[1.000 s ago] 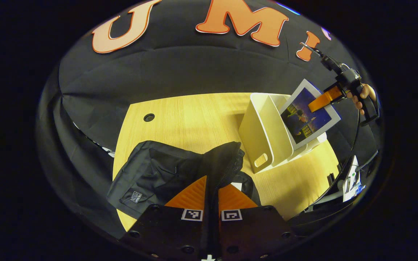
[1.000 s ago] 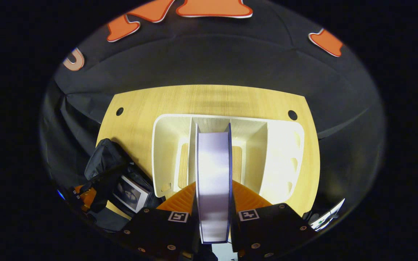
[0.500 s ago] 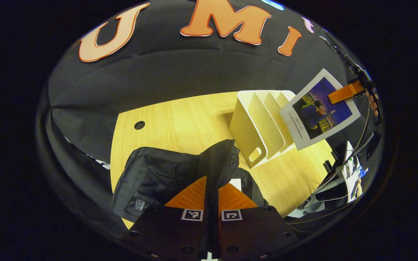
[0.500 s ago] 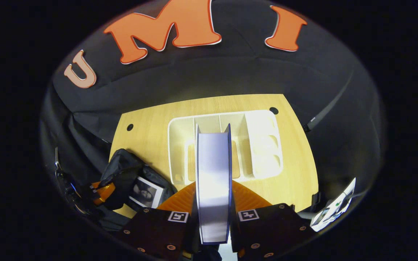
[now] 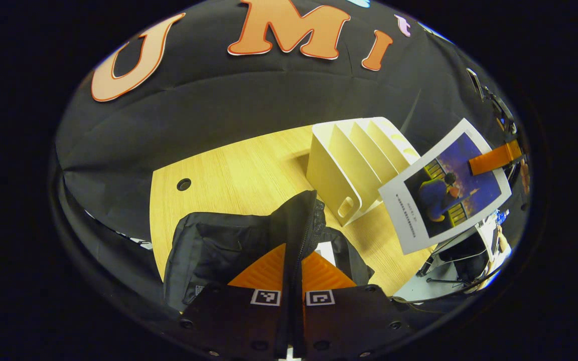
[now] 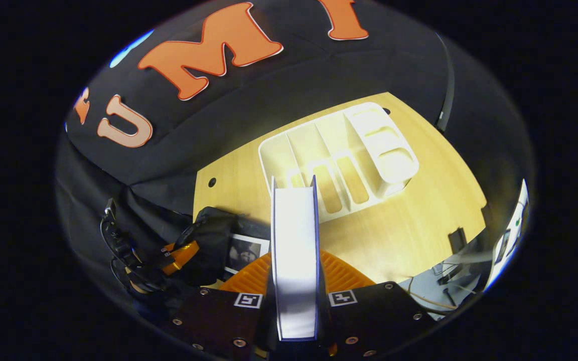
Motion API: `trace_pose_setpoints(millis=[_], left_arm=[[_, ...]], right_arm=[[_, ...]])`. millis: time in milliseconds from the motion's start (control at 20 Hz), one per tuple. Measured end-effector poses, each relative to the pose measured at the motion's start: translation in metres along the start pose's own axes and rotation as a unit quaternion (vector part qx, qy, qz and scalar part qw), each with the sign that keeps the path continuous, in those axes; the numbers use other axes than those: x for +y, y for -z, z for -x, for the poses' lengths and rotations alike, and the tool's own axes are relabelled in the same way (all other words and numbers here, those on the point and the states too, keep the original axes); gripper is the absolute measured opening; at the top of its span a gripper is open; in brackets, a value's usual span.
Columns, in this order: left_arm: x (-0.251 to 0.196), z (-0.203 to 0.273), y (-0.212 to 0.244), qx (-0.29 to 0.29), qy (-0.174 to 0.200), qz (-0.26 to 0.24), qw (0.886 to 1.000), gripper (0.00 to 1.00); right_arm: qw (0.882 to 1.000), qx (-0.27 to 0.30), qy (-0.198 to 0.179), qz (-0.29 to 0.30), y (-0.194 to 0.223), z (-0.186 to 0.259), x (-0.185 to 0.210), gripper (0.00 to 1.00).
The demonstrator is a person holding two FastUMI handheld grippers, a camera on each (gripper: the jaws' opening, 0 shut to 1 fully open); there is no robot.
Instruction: Open the schoolbag, grab two books from the bookshelf and put them into the schoolbag.
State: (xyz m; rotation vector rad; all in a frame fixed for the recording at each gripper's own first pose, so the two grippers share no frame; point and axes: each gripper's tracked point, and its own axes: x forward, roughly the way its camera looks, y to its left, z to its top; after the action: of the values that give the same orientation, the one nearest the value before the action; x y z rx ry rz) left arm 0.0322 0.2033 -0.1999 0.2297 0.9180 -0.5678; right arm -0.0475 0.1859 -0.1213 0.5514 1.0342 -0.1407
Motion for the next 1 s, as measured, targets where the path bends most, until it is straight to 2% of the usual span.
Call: trace_pose_setpoints(millis=[300,700,850,1000], left_arm=[[-0.004,0.006,0.003,-0.002,0.010,-0.007,1.000,0.05],[-0.009,0.013,0.004,-0.010,0.012,0.006,1.000,0.05],[-0.011,0.013,0.003,-0.013,0.010,0.011,1.000,0.05],[-0.016,0.012,0.005,-0.013,0.010,0.011,1.000,0.05]], right_arm=[[0.994,-0.002,-0.081,-0.073,0.043,-0.025,0.020,0.33],[0.967,0.031,-0.202,-0.153,0.091,-0.129,0.087,0.32],[0.958,0.023,-0.234,-0.167,0.095,-0.154,0.109,0.31],[0.959,0.024,-0.237,-0.152,0.102,-0.177,0.121,0.31]])
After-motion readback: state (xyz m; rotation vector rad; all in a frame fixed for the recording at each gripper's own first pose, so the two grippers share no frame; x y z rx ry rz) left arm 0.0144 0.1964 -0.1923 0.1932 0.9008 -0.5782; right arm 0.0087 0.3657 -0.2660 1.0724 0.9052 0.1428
